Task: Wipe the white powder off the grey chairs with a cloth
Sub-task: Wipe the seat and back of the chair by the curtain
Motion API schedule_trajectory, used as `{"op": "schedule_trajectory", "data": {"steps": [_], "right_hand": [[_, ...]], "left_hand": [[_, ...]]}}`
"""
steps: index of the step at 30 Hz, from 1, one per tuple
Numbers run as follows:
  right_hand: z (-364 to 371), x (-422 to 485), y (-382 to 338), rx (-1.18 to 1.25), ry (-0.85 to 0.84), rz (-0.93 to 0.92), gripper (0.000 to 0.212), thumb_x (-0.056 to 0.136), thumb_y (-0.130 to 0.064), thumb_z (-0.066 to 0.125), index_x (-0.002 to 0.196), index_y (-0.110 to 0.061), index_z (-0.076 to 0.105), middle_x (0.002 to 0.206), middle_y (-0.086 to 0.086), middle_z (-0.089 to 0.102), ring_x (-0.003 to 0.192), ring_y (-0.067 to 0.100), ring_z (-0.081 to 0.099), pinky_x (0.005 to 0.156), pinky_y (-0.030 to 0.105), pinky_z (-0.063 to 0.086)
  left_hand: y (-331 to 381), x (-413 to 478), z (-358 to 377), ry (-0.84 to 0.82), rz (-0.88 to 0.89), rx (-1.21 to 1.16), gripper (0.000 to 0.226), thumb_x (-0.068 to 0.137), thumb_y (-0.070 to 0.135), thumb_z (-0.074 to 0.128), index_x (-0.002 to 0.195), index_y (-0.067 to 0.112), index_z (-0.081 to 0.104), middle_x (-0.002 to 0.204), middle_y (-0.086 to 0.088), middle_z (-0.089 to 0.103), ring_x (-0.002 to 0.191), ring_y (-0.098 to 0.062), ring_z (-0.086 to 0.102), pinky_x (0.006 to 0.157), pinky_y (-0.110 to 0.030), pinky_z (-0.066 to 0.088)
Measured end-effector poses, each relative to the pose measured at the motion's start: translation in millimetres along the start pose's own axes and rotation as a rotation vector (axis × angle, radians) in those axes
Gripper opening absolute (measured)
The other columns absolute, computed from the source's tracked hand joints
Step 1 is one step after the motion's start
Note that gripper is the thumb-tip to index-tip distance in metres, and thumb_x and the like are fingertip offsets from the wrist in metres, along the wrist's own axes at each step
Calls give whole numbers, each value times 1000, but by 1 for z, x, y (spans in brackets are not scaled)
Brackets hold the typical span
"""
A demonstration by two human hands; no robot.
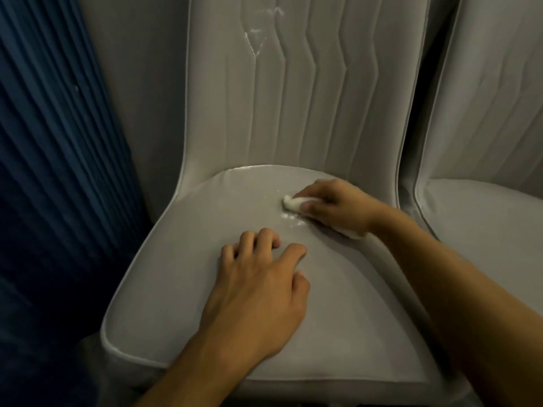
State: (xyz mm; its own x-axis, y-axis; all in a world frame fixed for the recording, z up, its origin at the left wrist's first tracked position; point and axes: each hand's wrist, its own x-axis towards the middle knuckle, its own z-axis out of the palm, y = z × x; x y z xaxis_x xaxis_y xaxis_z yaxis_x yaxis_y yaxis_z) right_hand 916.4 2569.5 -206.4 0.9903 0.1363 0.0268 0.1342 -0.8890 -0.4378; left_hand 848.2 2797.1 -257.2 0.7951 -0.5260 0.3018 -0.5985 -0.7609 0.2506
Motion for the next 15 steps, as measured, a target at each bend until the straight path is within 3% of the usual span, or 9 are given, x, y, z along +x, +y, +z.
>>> {"op": "schedule_trajectory", "data": {"steps": [4, 7, 12, 15], "right_hand": [[-3, 22, 16, -125, 328, 130, 32, 100, -45, 53, 113, -23, 72, 102, -1, 70, 95, 20, 65, 84, 34, 50], [20, 27, 7, -143, 223, 54, 35, 99, -50, 53, 116, -25, 72, 111, 3, 69, 103, 23, 64, 91, 35, 48], [30, 14, -31, -99, 17, -193, 31, 100, -36, 55, 127, -26, 66, 112, 1, 60, 100, 14, 55, 89, 25, 38], [17, 17, -23, -138, 161, -160, 30, 100, -32, 56, 125, -21, 68, 115, -3, 65, 103, 11, 59, 88, 22, 40]], "left_hand": [[-4, -1, 3, 4, 4, -13, 40, 99, 51, 31, 138, 48, 39, 136, 12, 35, 122, -10, 31, 102, -36, 31], [-5, 0, 4, -1, 5, -12, 41, 99, 52, 30, 139, 50, 37, 137, 12, 34, 122, -10, 30, 102, -36, 31], [-3, 0, 3, -3, 6, -8, 42, 99, 52, 31, 140, 50, 37, 139, 12, 34, 125, -10, 30, 104, -36, 31], [-3, -1, 3, -7, 4, -17, 40, 99, 53, 31, 139, 51, 36, 137, 13, 33, 124, -9, 30, 105, -36, 31]]}}
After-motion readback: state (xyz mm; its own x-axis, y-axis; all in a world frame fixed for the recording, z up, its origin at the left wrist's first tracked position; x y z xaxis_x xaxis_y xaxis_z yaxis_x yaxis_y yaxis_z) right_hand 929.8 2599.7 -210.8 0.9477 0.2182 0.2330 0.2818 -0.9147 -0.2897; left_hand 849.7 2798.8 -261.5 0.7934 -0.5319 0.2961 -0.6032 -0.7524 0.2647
